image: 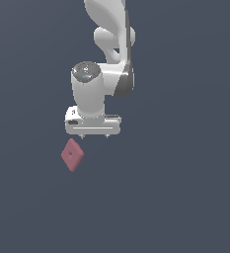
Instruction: Pick up the object and move it to a goal position.
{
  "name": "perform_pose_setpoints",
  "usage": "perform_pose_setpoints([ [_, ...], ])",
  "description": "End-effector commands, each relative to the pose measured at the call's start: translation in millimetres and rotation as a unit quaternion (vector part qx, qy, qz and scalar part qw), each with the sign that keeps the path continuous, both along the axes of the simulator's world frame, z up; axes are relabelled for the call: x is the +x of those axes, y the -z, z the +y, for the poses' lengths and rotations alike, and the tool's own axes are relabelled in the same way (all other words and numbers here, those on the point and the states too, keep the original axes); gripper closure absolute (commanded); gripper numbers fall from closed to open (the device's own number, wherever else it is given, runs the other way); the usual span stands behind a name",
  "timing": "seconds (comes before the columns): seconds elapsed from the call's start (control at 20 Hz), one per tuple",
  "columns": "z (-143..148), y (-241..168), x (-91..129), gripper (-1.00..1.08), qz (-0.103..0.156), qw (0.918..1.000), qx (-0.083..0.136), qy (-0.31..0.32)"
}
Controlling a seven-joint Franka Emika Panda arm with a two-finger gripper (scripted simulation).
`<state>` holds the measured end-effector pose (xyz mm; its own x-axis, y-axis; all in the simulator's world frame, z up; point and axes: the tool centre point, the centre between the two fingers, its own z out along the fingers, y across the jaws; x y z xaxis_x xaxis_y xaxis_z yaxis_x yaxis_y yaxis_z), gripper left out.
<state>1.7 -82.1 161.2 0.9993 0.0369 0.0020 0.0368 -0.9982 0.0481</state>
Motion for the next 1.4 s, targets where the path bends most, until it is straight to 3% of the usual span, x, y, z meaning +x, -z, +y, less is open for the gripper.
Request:
perform_pose_setpoints([
  [0.0, -6.0, 2.1, 1.8, -0.92, 0.001, 0.9998, 0.001, -0.019],
  [0.6, -43.5, 15.7, 11.6, -0.92, 0.008, 0.9903, 0.007, -0.138],
  [1.35, -91.2, 32.9, 19.3, -0.92, 0.011, 0.9599, 0.018, -0.279],
])
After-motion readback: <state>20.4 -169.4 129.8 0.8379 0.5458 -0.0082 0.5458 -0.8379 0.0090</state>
